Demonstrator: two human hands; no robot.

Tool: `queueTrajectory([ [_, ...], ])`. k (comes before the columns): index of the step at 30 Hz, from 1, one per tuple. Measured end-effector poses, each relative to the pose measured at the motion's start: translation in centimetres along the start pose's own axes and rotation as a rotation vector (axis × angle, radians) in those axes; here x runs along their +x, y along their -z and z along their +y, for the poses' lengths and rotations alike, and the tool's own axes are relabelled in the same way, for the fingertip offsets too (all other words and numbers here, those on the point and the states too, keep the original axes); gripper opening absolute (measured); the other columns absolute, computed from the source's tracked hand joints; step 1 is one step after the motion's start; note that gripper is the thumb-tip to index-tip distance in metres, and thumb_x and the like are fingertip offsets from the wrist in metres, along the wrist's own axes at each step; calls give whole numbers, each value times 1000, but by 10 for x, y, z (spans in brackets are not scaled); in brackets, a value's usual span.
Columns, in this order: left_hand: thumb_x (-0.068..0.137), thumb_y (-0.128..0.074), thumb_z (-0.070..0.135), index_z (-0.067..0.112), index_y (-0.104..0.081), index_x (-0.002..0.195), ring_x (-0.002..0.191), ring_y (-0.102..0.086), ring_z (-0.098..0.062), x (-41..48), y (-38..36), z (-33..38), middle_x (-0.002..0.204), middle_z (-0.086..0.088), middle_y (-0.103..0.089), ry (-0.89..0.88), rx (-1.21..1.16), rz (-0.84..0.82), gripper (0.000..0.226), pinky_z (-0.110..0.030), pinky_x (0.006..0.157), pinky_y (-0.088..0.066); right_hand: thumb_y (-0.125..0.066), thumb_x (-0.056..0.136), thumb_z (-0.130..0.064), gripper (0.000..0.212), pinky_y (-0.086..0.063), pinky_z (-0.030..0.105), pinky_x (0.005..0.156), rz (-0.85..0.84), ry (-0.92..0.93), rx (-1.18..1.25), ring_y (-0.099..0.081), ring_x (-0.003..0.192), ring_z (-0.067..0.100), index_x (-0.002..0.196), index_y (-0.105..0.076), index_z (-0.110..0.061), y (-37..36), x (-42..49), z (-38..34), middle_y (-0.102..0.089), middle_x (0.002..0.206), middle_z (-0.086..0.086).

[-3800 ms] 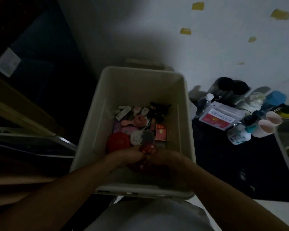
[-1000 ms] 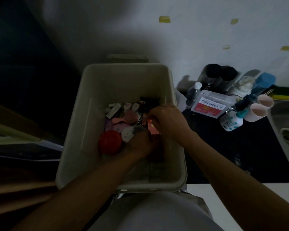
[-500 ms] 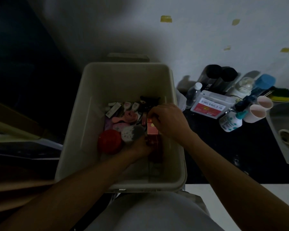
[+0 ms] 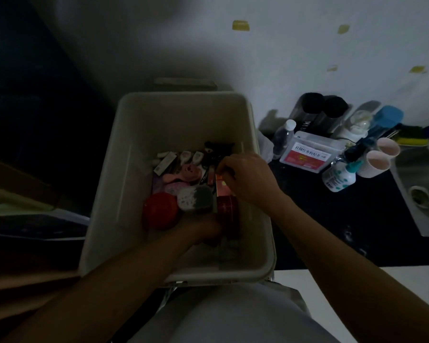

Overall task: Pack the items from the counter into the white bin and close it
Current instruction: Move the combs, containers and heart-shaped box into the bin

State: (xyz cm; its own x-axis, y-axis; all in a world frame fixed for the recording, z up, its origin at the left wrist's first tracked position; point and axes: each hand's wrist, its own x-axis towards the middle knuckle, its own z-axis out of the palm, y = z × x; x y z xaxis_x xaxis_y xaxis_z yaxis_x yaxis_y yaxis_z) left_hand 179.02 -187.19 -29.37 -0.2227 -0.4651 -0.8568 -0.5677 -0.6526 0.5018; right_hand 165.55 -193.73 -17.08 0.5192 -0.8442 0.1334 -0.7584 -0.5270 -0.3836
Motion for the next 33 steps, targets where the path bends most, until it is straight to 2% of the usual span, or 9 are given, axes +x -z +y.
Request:
queueTrajectory([
  [4, 96, -55, 41, 24, -51, 131, 109, -62, -27, 4, 4, -3, 125, -7, -60, -42, 111, 34, 39, -45, 96, -53, -53, 93, -25, 20, -47, 30, 87, -10, 6, -21, -64, 82, 10, 98, -72, -22, 1, 0, -1, -72, 91, -6],
  [7, 92, -60, 45, 27, -50, 133, 107, -63, -26, 4, 5, -3, 120, -3, -59, -55, 126, 35, 46, -44, 92, -56, -53, 93, -25, 20, -46, 29, 89, -5, 1, -18, -64, 82, 9, 98, -72, -23, 0, 0, 0, -71, 91, -7],
  [11, 95, -57, 39, 26, -55, 122, 113, -60, -26, 1, 8, 0, 127, -7, -60, -138, 240, 60, 30, -34, 95, -50, -52, 93, -26, 20, -43, 27, 90, -5, -1, -26, -63, 82, 8, 98, -71, -24, -2, 1, 0, -71, 92, -8],
  [14, 98, -54, 30, 17, -59, 117, 111, -60, -34, -2, 8, 1, 126, -18, -60, -145, 187, 100, 24, -37, 87, -50, -52, 93, -26, 20, -46, 29, 90, -5, 3, -24, -63, 81, 8, 97, -71, -24, -2, 0, 0, -71, 90, -8],
  [17, 98, -55, 34, 18, -53, 129, 97, -61, -24, -10, 8, 2, 129, -11, -57, -32, 90, 9, 36, -36, 82, -55, -53, 92, -25, 19, -44, 27, 89, -4, 11, -18, -62, 80, 7, 96, -71, -24, -2, 0, 0, -71, 89, -9],
  [20, 98, -55, 32, 15, -48, 138, 114, -61, -29, -12, 4, 2, 134, -12, -56, 23, -32, -81, 43, -41, 93, -54, -53, 92, -26, 18, -47, 28, 88, 9, 5, 1, -62, 79, 6, 95, -71, -25, -3, -1, 0, -71, 88, -9],
  [23, 99, -54, 29, 10, -50, 137, 120, -59, -30, -12, 0, 7, 134, -15, -57, 47, -75, -82, 42, -42, 101, -50, -55, 92, -25, 16, -48, 28, 88, 20, 0, 18, -63, 80, 6, 95, -71, -24, -3, -1, 0, -71, 89, -8],
  [29, 98, -54, 34, 19, -51, 132, 113, -58, -21, -10, 0, 10, 133, -8, -58, -29, -86, -14, 37, -38, 95, -52, -55, 90, -23, 18, -52, 33, 81, 27, -20, 38, -64, 78, 9, 93, -73, -23, -2, -1, 1, -72, 88, -7],
  [33, 97, -55, 39, 22, -48, 137, 119, -56, -22, -9, 2, 9, 135, -5, -56, -53, -64, -5, 45, -39, 96, -52, -55, 88, -22, 18, -53, 33, 79, 40, -25, 40, -65, 78, 10, 92, -73, -23, -2, -1, 1, -72, 87, -7],
])
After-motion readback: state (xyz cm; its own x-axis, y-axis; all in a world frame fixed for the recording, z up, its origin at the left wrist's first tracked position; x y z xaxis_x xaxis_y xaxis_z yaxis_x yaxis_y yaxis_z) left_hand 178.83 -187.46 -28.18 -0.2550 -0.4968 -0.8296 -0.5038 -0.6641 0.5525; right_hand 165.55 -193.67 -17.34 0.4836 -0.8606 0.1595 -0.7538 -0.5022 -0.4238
